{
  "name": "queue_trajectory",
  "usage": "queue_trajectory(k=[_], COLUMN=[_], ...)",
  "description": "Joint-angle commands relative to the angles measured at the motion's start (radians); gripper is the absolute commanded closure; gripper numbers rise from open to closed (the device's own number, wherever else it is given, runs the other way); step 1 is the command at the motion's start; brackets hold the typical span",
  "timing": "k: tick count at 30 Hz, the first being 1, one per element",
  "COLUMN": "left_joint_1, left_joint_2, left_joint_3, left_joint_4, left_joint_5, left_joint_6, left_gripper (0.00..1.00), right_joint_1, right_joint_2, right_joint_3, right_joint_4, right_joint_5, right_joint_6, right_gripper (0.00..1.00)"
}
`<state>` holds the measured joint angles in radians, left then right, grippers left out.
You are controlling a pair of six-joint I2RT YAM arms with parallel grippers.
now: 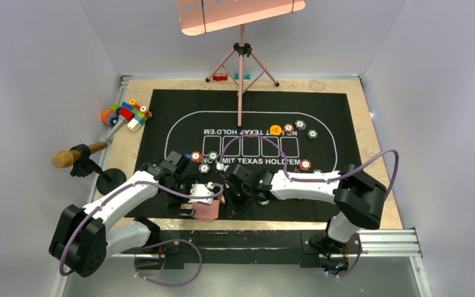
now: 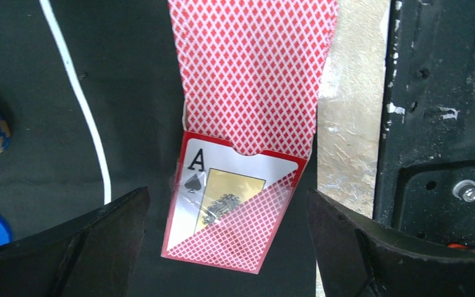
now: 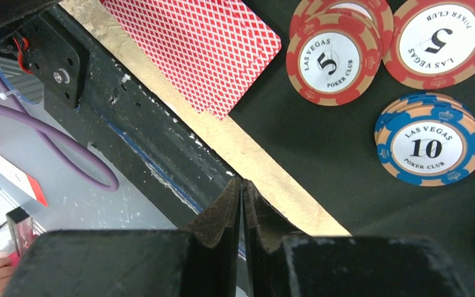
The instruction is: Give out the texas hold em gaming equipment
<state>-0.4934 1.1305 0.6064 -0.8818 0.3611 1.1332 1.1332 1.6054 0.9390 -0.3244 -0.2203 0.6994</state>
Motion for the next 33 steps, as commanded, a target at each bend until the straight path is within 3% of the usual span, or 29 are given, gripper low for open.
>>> queue_trajectory(k=[1,8,21,33], left_joint_1=[0.001,0.002,0.213,0.325], left_joint_2=[-0.023,-0.039,-0.134,-0.141], left_joint_3=[0.018,-0.016,0.343,0.394], left_joint_4=[0.052,0.081,-0.221,-0.226], left_joint_5=[0.002,-0.031,0.162,0.131], left_joint_6=[-0.054,-0.082,-0.297,-0.343], left_gripper=[0.00,0.00,0.00,0.00], right_joint_1=[0.004,0.010,0.015,0.065], right_joint_2=[0.020,0.077,0.101,0.182], right_joint_3=[0.041,0.066,0.063,0.087], right_joint_4=[0.060,0.069,0.097,0.094], right_joint_5=[-0.014,-0.001,0.058,0.158], right_joint_6=[-0.010,-0.027,-0.059,-0.122], right_gripper=[0.91,0.93,0.95,0.99])
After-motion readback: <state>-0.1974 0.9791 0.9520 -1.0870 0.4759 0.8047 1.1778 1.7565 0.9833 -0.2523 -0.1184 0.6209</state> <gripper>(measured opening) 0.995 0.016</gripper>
